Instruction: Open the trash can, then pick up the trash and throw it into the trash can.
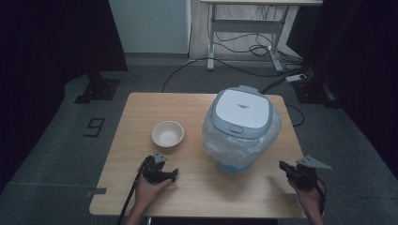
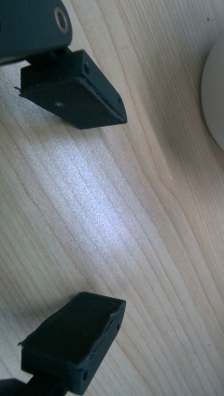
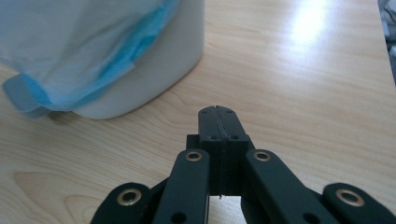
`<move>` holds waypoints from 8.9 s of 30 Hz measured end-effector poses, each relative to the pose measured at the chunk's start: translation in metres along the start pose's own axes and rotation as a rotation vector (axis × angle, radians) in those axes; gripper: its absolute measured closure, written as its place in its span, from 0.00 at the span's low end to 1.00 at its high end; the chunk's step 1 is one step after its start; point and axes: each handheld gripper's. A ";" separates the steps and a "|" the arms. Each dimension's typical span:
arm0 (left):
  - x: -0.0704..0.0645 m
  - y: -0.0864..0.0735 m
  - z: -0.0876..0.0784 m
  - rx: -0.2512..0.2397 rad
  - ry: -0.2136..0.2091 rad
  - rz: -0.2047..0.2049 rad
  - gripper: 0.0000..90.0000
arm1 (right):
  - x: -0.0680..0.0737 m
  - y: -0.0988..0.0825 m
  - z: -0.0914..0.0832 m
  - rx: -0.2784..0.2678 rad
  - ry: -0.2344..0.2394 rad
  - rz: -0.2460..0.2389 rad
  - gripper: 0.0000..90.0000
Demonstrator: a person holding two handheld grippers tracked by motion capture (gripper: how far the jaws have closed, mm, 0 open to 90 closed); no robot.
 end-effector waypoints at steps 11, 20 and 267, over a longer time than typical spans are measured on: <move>0.000 0.000 0.000 -0.003 0.005 -0.005 0.13 | 0.001 0.015 -0.018 -0.089 0.042 -0.004 1.00; 0.000 -0.001 -0.001 -0.005 0.006 -0.007 0.14 | -0.001 0.026 -0.030 -0.137 0.077 0.043 1.00; 0.068 0.034 -0.024 -0.181 0.000 -0.200 0.20 | 0.000 -0.015 0.014 0.019 0.042 0.098 0.36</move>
Point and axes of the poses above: each handheld gripper's, and its own axes: z roughly forward along the jaws, y roughly out of its top, x roughly to its left, and after that the axes turned 7 degrees about y, right-handed
